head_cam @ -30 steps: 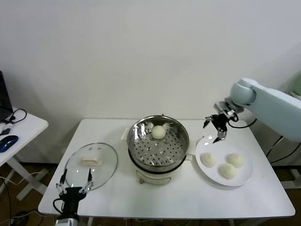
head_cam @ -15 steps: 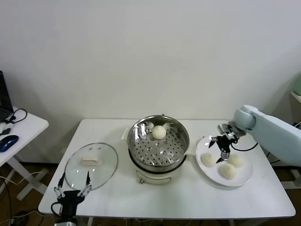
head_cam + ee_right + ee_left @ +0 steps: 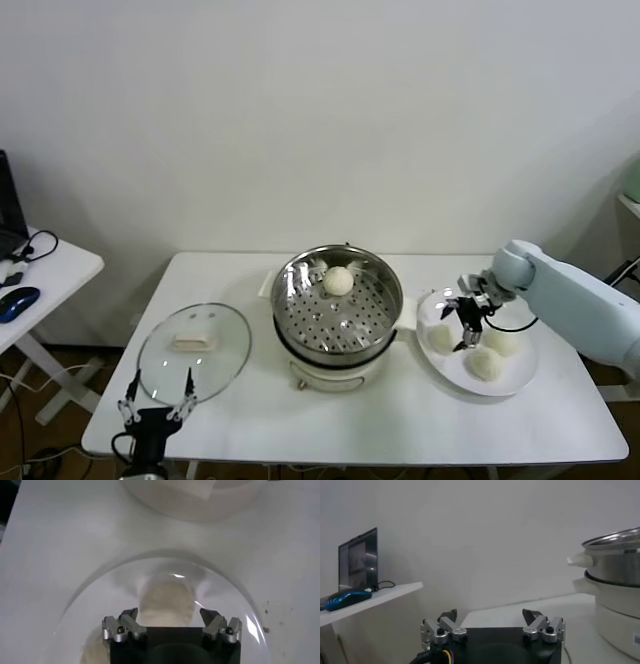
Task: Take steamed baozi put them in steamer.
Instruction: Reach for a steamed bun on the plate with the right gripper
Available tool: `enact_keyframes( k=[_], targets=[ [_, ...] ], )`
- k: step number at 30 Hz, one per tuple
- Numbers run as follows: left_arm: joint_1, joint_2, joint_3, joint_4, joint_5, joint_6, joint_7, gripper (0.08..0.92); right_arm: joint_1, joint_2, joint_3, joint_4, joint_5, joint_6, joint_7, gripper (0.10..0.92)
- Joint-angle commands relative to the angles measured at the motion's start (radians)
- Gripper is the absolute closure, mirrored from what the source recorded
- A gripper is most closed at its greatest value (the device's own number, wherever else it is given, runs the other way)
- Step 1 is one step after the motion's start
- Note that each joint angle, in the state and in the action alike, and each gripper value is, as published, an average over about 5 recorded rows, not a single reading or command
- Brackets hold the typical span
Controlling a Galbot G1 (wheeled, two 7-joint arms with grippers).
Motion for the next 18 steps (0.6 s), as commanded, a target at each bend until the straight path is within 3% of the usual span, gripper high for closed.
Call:
enact_keyframes(
  k=[1, 8, 18],
  targets=[
    [-0.002, -0.009, 0.005, 0.002, 0.003, 0.002, -0.001, 0.177, -0.023, 0.021, 0.028, -0.03, -0.018, 0.001, 0.009, 0.203],
    [-0.008, -0.012, 0.005, 0.002, 0.005, 0.005, -0.003, 0.177, -0.024, 0.027, 0.025, -0.038, -0.022, -0.003, -0.01, 0.206],
    [-0.011, -0.013, 0.006, 0.004, 0.013, 0.006, -0.005, 0.177, -0.03, 0.023, 0.034, -0.036, -0.015, -0.006, -0.016, 0.278]
  ],
)
